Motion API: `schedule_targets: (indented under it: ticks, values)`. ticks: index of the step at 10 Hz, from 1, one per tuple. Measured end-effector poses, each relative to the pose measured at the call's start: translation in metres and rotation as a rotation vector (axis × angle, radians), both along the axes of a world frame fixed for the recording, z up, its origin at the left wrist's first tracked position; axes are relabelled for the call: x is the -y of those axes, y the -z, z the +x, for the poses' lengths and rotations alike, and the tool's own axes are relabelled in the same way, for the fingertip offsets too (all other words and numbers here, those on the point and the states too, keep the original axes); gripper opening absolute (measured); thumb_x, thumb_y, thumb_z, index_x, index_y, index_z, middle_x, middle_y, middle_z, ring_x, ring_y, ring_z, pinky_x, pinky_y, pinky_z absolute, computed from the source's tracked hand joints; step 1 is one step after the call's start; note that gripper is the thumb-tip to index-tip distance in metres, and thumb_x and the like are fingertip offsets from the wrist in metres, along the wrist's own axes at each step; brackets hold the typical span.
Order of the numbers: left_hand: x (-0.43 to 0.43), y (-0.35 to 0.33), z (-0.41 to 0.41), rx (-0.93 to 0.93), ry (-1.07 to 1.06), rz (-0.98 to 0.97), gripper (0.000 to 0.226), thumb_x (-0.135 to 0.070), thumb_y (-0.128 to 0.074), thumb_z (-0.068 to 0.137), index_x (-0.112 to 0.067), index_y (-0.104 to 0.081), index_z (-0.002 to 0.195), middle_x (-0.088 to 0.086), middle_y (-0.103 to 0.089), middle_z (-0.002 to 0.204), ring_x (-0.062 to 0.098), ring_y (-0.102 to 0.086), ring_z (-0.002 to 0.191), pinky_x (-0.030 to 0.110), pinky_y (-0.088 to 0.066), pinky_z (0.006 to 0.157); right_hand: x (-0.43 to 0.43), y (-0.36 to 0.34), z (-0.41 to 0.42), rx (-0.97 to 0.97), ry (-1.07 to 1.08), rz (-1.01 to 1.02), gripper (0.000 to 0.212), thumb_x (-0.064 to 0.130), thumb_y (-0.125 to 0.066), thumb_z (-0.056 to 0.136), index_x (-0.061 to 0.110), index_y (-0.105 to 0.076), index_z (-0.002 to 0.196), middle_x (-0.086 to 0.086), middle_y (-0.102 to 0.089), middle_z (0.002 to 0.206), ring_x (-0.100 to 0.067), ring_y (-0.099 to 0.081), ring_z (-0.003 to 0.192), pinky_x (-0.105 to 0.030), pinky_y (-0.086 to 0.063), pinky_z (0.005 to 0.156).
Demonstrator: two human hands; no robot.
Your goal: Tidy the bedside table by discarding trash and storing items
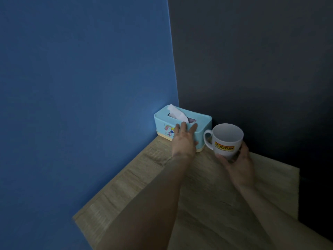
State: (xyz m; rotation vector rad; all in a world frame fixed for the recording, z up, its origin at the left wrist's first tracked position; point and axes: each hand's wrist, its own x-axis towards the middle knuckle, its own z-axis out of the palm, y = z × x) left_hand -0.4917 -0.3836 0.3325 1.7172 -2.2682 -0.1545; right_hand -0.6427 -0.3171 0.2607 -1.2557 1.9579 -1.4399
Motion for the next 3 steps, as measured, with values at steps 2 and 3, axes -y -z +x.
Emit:
schedule_targets:
  ticks: [2, 3]
  values:
    - [-0.028, 0.001, 0.025, -0.317, 0.018, 0.020, 0.079, -0.007, -0.050, 0.086, -0.025, -0.010, 0.152, 0.001, -0.013, 0.160, 0.025, -0.003, 0.149, 0.046, -0.011, 0.121, -0.028, -0.013, 0.016, -0.174, 0.132, 0.178, 0.098, 0.029, -0.079, 0.067, 0.003, -0.021, 0.142, -0.014, -0.019, 0.151, -0.030, -0.030, 0.134, -0.040, -0.033, 0.107]
    - [-0.046, 0.005, 0.041, -0.353, -0.025, 0.115, 0.083, 0.000, -0.046, 0.082, -0.020, -0.008, 0.152, 0.000, -0.004, 0.162, 0.021, 0.001, 0.149, 0.048, -0.007, 0.121, -0.038, -0.015, 0.024, -0.227, 0.231, 0.235, 0.096, 0.032, -0.074, 0.072, 0.000, -0.017, 0.143, -0.014, -0.011, 0.154, -0.031, -0.027, 0.135, -0.039, -0.032, 0.107]
